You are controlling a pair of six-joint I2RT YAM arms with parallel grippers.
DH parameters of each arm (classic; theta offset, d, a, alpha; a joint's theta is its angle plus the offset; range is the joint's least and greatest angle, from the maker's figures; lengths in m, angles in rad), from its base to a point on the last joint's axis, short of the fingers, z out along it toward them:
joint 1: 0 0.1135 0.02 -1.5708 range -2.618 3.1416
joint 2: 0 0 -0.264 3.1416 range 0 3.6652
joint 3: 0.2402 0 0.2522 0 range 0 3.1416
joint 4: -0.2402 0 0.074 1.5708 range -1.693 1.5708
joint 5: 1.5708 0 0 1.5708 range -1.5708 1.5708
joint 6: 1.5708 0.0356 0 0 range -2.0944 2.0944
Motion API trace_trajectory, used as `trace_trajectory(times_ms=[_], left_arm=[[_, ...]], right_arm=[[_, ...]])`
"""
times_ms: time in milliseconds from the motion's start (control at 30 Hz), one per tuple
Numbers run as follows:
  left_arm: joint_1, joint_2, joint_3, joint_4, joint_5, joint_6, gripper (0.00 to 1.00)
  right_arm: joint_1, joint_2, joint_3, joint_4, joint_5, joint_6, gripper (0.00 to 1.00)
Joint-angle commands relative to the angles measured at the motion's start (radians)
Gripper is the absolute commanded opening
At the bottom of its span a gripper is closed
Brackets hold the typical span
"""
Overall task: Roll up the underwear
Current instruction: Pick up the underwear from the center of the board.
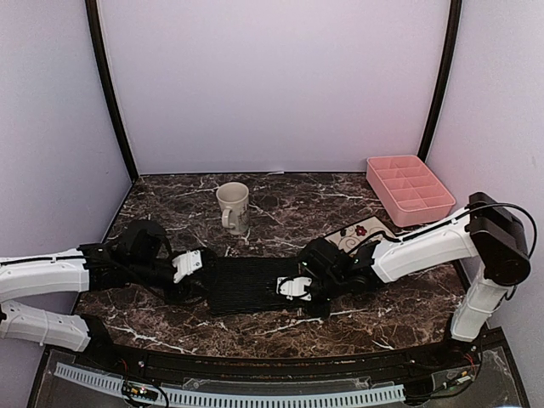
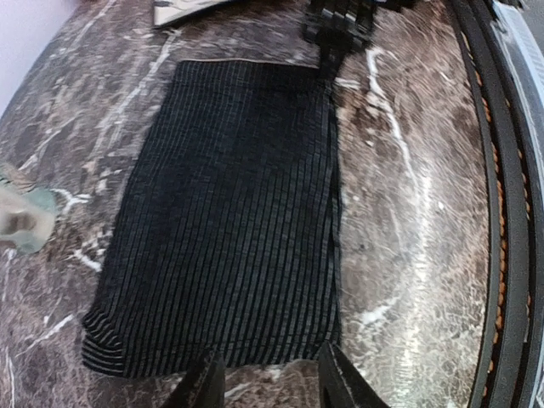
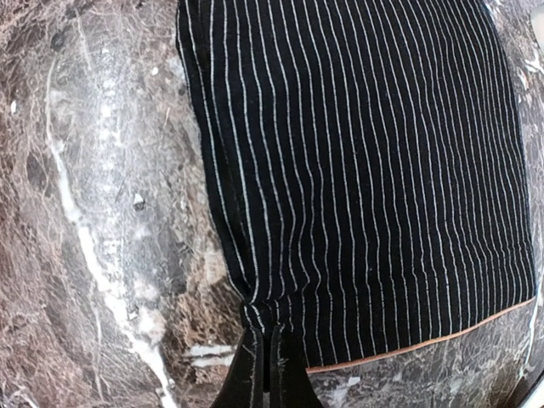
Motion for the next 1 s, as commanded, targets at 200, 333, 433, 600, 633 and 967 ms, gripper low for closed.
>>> trace_trajectory(times_ms=[200,333,433,600,633,967], left_arm=[[-0.168,0.117,-0.055,-0.007,-0.038,0.092,0.38],[-0.192,0.173,-0.056,0.052,-0.086,0.077,0.37],[-0.194,0.203,-0.055,0.088,-0.098,0.073,0.38],[-0.194,0.280,-0.047,0.110,-0.101,0.093,0.37],[-0.195,0.299,-0.041,0.104,-0.099,0.100,0.36],[-0.199,0.380,-0.045,0.090,-0.153,0.137,0.14]], right_arm=[[0.003,-0.013,0.025,-0.078,0.012,0.039,0.00],[0.003,-0.016,0.022,-0.076,0.014,0.042,0.00],[0.003,-0.018,0.023,-0.076,0.015,0.044,0.00],[0.003,-0.015,0.022,-0.075,0.012,0.050,0.00],[0.003,-0.014,0.024,-0.077,0.012,0.050,0.00],[0.003,-0.023,0.021,-0.088,0.015,0.058,0.00]])
